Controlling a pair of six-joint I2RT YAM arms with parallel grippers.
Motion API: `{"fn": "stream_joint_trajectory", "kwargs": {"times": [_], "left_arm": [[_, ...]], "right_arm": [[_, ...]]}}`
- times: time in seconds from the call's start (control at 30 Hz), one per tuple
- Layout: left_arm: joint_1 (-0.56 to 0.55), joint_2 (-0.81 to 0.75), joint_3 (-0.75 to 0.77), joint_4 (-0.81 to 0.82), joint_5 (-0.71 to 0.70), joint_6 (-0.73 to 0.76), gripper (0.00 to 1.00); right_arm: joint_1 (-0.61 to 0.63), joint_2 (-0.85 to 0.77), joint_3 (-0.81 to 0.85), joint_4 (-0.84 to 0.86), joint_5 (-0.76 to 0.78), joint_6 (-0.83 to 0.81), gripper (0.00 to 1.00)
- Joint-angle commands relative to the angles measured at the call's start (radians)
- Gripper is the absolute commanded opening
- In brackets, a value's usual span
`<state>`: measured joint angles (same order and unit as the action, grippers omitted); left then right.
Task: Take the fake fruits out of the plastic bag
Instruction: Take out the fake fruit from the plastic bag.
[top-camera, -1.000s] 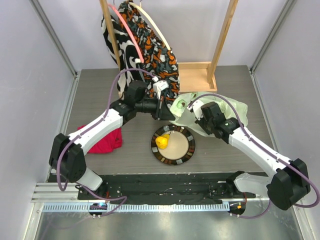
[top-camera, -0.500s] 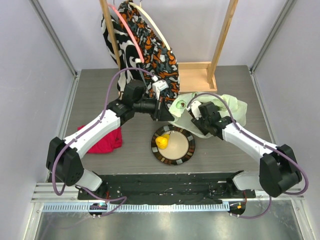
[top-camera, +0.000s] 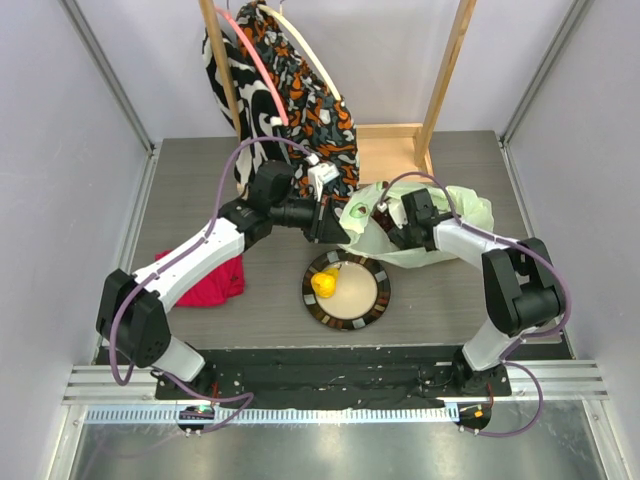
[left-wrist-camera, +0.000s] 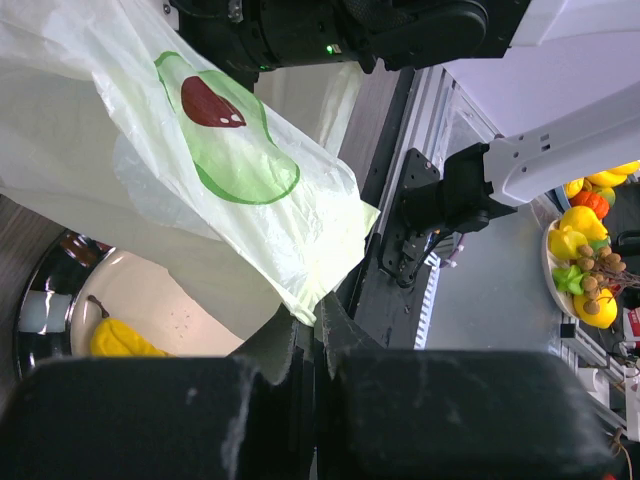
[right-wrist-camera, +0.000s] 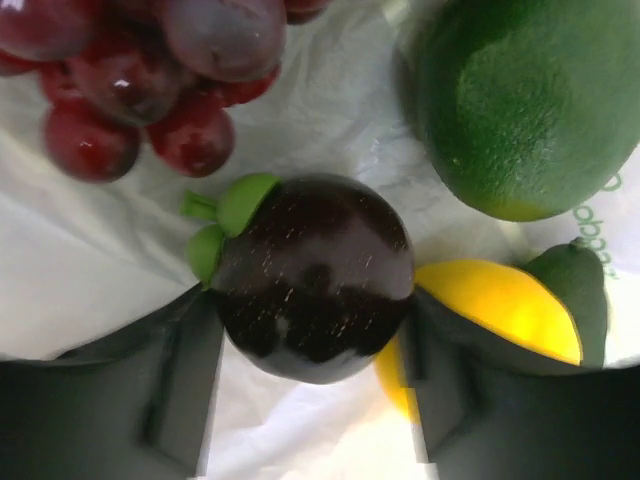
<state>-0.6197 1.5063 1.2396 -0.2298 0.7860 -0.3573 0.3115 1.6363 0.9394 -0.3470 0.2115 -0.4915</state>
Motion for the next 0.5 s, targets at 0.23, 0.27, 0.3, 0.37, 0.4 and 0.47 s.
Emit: {"fn": "stream_joint_trajectory", "kwargs": {"times": [0.23, 0.27, 0.3, 0.37, 0.4, 0.47], "left_arm": [[-0.003, 0.057, 0.089, 0.027, -0.014, 0.018, 0.0], [-0.003, 0.066, 0.098, 0.029, -0.022, 0.021, 0.0], [-0.003, 0.087, 0.122, 0.029, -0.022, 0.023, 0.0], [-0.003, 0.109, 0.15, 0.023, -0.03, 0.023, 0.0], [-0.003, 0.132, 0.174, 0.023, -0.036, 0.017, 0.0], [-0.002, 0.152, 0.195, 0.026, -0.051, 0.021, 0.0]], "right_arm": [[-0.015, -0.227, 0.173, -0.127, -0.239, 0.019, 0.29], [-0.015, -0.257, 0.182, -0.148, -0.295, 0.021, 0.29], [-0.014, -0.297, 0.2, -0.167, -0.317, 0.027, 0.28], [-0.014, -0.406, 0.216, -0.231, -0.392, 0.034, 0.28], [-0.015, -0.439, 0.234, -0.254, -0.426, 0.034, 0.28], [-0.015, -0.533, 0.242, -0.338, -0.48, 0.004, 0.28]]}}
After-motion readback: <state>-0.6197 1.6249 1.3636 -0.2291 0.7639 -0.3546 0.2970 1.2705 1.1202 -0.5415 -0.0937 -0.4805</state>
